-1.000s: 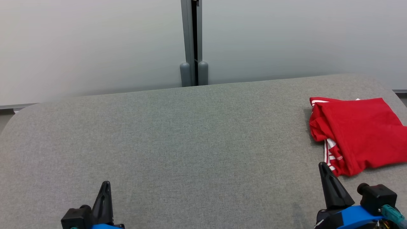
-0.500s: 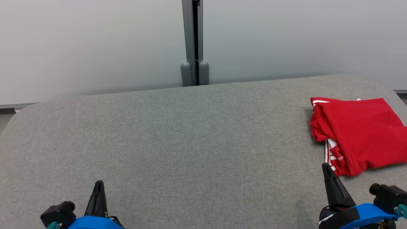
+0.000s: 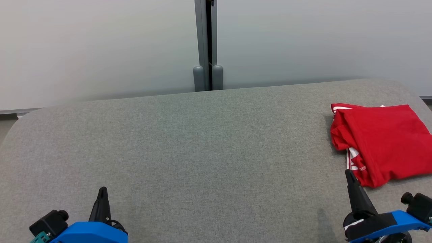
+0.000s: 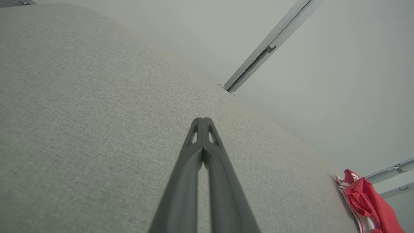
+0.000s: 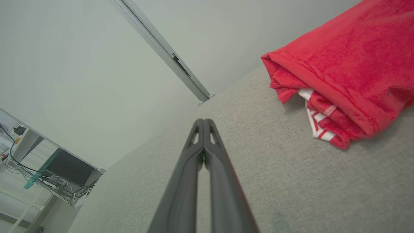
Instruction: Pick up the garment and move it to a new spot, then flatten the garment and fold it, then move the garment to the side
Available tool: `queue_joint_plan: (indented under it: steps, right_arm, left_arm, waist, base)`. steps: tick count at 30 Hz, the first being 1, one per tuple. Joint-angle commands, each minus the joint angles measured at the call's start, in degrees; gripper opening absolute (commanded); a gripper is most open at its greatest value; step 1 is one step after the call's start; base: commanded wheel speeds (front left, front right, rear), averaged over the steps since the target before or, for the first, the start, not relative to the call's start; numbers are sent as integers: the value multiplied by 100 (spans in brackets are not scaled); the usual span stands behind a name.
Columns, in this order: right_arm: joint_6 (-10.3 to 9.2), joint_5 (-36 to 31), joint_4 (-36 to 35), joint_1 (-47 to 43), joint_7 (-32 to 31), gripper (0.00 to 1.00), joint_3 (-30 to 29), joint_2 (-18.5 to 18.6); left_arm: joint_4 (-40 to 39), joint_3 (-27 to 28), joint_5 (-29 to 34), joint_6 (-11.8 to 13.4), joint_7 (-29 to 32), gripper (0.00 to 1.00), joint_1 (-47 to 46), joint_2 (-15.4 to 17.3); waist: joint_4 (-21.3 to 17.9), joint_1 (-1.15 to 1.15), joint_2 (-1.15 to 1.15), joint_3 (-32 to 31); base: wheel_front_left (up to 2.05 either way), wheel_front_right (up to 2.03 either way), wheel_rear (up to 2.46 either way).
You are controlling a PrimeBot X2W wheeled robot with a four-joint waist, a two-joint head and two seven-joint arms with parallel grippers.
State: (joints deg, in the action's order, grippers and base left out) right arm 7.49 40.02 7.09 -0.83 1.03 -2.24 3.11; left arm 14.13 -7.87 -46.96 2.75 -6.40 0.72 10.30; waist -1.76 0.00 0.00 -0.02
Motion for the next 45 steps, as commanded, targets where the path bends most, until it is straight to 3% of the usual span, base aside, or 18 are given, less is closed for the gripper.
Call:
queue_joint_plan:
  steps: [1, 45]
  right_arm:
    - [0, 254, -33, 176, -33, 0, -25, 54]
    - [1, 3149, 377, 495, -402, 0, -199, 66]
  left_arm:
    - [-64, 104, -205, -65, 54, 0, -203, -2]
    - [-42, 867, -2692, -627, 754, 0, -516, -415]
  waist:
    - [3, 0, 0, 0]
    - [84, 0, 0, 10]
  base:
    - [0, 0, 0]
    - [0, 0, 0]
